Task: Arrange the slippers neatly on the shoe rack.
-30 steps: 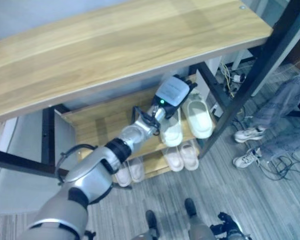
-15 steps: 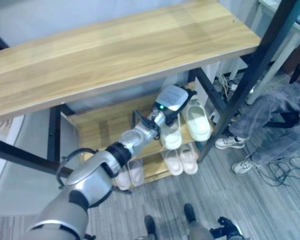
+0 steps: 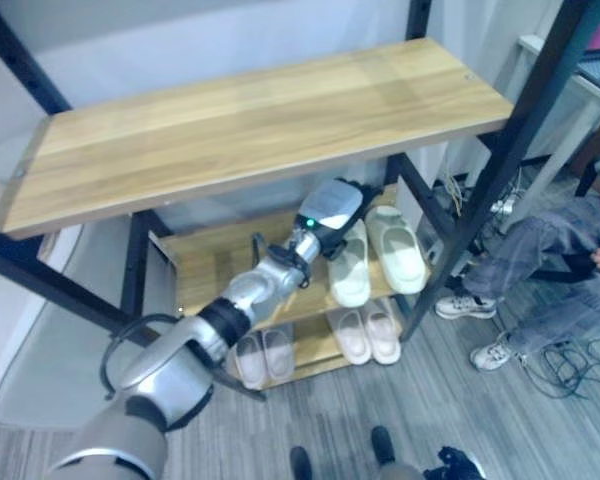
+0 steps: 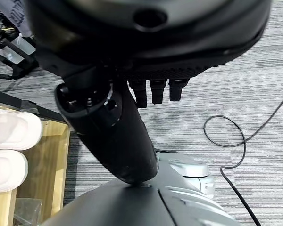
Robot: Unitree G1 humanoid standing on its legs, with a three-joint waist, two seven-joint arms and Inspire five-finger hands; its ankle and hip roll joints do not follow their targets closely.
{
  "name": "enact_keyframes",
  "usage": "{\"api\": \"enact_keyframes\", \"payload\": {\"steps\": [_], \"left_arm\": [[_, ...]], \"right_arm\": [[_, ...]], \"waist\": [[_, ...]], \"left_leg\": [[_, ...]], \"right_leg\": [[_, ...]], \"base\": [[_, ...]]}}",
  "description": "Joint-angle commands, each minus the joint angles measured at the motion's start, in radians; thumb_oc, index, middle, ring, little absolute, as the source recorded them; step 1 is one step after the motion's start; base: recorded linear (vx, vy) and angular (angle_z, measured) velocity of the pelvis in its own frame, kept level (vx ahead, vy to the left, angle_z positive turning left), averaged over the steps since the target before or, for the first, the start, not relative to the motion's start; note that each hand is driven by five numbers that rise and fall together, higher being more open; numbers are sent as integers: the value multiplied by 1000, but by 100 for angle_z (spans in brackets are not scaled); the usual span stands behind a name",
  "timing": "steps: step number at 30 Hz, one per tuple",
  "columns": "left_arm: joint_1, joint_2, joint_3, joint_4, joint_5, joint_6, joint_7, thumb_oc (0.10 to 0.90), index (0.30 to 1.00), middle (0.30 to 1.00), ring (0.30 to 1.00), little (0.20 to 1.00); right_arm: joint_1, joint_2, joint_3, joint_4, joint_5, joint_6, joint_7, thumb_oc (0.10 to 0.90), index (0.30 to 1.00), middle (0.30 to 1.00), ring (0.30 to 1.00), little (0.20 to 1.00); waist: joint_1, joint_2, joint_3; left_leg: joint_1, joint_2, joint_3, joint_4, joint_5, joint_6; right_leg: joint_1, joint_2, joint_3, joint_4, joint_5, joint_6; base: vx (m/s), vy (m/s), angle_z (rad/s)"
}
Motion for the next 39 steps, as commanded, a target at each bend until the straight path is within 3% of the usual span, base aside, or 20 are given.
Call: {"api": "enact_keyframes", "payload": {"steps": [1, 6, 13, 21, 39], "left_arm": [[-76, 48, 149, -27, -55, -24, 35, 800, 900, 900, 900, 900], [22, 94, 207, -138, -101, -53, 14, 800, 900, 900, 900, 900], [149, 156, 264, -256, -59, -64, -26, 800, 900, 900, 900, 900], [378, 84, 370, -304, -262, -106, -90, 800, 900, 900, 900, 900], [499, 0, 357, -370, -421, -128, -182, 800, 900, 900, 900, 900]], "right_arm": [[36, 28, 0, 21, 4, -4, 23, 800, 900, 900, 900, 900], [48, 45, -1, 24, -10, 10, 34, 800, 900, 900, 900, 900], [67, 62, 3, 21, -38, 16, 37, 800, 900, 900, 900, 900], [77, 77, -13, 25, -57, 29, 42, 800, 900, 900, 900, 900], [67, 79, -19, 32, -48, 27, 43, 800, 900, 900, 900, 900]], "waist": [[39, 28, -81], [54, 14, -104], [65, 9, -114], [65, 8, -136], [64, 17, -132]], "left_leg": [[16, -38, -78, -1, -96, 6], [30, -36, -85, -1, -95, 4], [43, -33, -87, -1, -94, 4], [58, -30, -91, -1, -93, 2], [63, -27, -102, -1, -89, 2]], "right_leg": [[53, 44, -117, 36, -142, 27], [75, 50, -128, 30, -142, 25], [87, 55, -131, 26, -141, 20], [101, 58, -134, 26, -141, 12], [106, 63, -130, 23, -138, 4]], "base": [[1, -28, 7], [2, -26, 11], [-5, -9, 2], [-1, -2, 1], [0, 0, 0]]}}
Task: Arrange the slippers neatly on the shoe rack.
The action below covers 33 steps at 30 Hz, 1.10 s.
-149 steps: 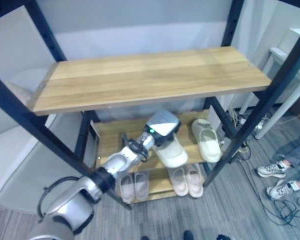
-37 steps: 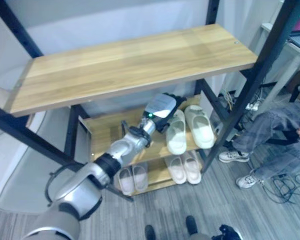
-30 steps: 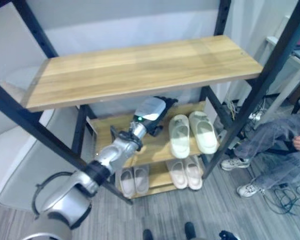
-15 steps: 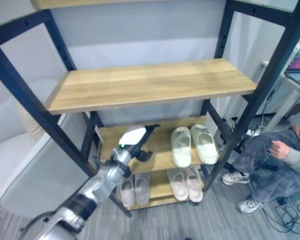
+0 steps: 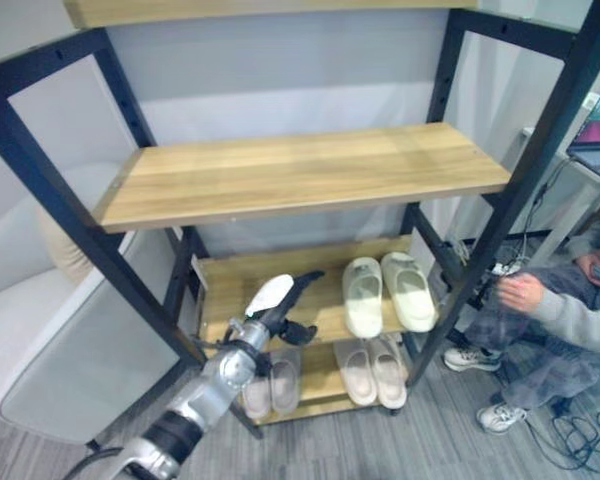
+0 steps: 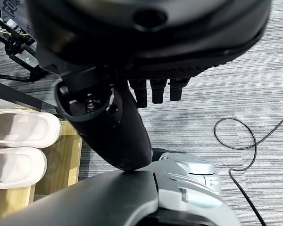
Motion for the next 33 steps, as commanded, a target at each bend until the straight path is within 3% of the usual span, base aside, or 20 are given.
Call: {"api": "enact_keyframes", "payload": {"steps": [1, 33], "left_arm": [[-131, -56, 65, -48, -70, -77, 16, 800, 900, 900, 900, 900], [-105, -160, -34, -36, -182, -76, -49, 800, 900, 900, 900, 900]], "right_arm": [[-24, 34, 14, 32, -34, -10, 35, 800, 900, 900, 900, 900], [-46, 33, 29, 29, -2, -16, 34, 800, 900, 900, 900, 900]], "waist": [[18, 58, -26], [14, 55, -7]], "left_leg": [[-26, -28, -74, 0, -67, 4], [-16, -26, -80, 0, -72, 9]], "right_leg": [[5, 65, -94, 30, -99, 8], [6, 68, -89, 40, -107, 2]], "base": [[0, 0, 0], [0, 0, 0]]}}
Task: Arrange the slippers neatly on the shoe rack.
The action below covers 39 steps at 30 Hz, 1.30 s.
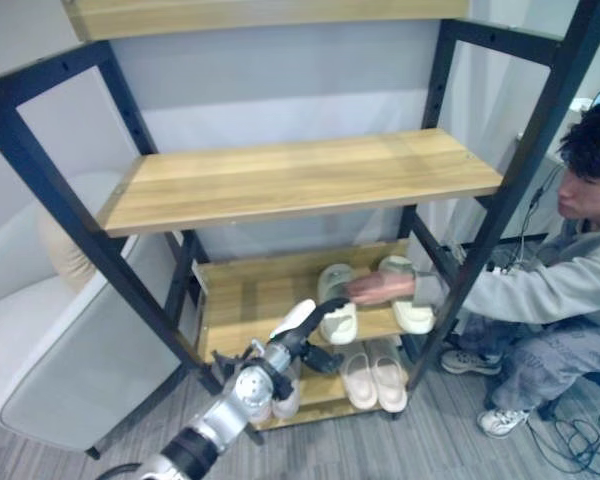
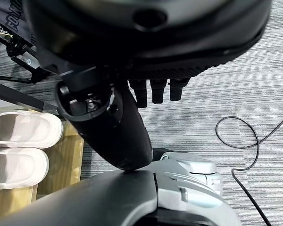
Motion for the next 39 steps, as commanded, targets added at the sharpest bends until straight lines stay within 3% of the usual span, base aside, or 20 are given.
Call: {"api": "enact_keyframes", "payload": {"steps": [1, 28, 33, 39], "left_arm": [[-151, -74, 22, -33, -50, -77, 21, 800, 900, 900, 900, 900], [-304, -163, -86, 41, -103, -87, 34, 800, 900, 900, 900, 900], [-324, -162, -80, 39, -100, -88, 50, 800, 900, 900, 900, 900], [-332, -104, -25, 17, -53, -89, 84, 800, 900, 900, 900, 900]], "right_arm": [[-48, 34, 26, 28, -4, -19, 35, 800, 900, 900, 900, 900], [-56, 29, 58, 28, 9, -23, 23, 800, 900, 900, 900, 900], [-55, 28, 55, 31, 8, -22, 23, 800, 900, 900, 900, 900], [-48, 27, 48, 35, 7, -23, 27, 800, 900, 900, 900, 900]], "waist": [[14, 51, 2], [-8, 49, 13], [-7, 50, 12], [4, 44, 1]], "left_leg": [[-17, -25, -81, 0, -67, 16], [-16, -27, -74, 0, -72, 18], [-15, -28, -76, 0, -73, 18], [-10, -29, -84, 0, -75, 17]], "right_leg": [[6, 69, -91, 39, -106, 2], [-1, 68, -85, 41, -102, 3], [0, 67, -87, 42, -103, 4], [10, 66, -96, 43, -107, 3]], "base": [[0, 0, 0], [0, 0, 0], [0, 0, 0], [19, 1, 1]]}}
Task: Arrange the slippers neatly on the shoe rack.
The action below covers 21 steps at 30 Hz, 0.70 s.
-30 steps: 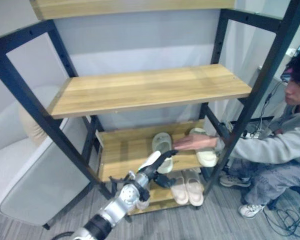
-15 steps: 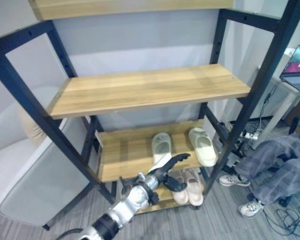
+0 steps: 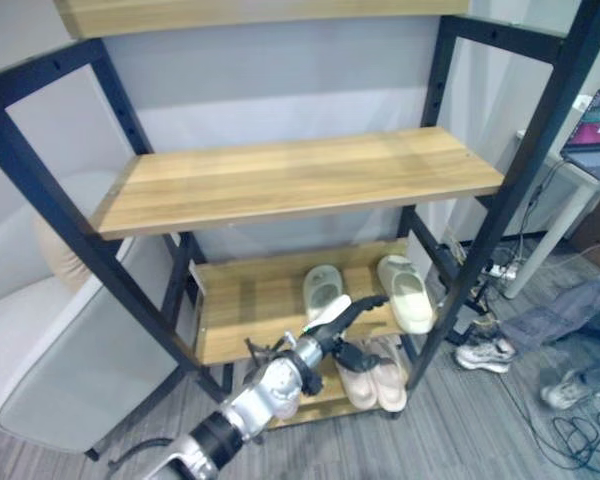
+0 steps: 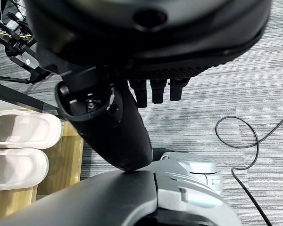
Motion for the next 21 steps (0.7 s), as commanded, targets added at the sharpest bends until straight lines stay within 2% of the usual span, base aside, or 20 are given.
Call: {"api": "enact_keyframes", "payload": {"steps": [1, 9, 21], "left_arm": [[-209, -36, 123, -3, 20, -90, 91, 800, 900, 900, 900, 900], [-263, -18, 143, 22, 54, -84, 133, 800, 900, 900, 900, 900], [-400, -28, 138, 183, 105, -62, 198, 800, 900, 900, 900, 900]], "right_arm": [[-46, 29, 45, 34, 3, -21, 28, 800, 900, 900, 900, 900], [-45, 32, 52, 31, -7, -19, 34, 800, 900, 900, 900, 900], [-46, 10, 58, 29, -19, -14, 38, 800, 900, 900, 900, 900]], "waist": [[12, 44, -1], [12, 43, -6], [-6, 54, 10]], "left_leg": [[-8, -29, -86, 0, -70, 14], [-6, -29, -89, 0, -71, 14], [-15, -29, -71, 0, -77, 14]], "right_leg": [[13, 65, -100, 43, -106, 1], [13, 66, -104, 43, -107, 2], [-7, 60, -91, 40, -97, 12]], "base": [[32, 8, 2], [19, 7, 2], [33, 10, 0]]}}
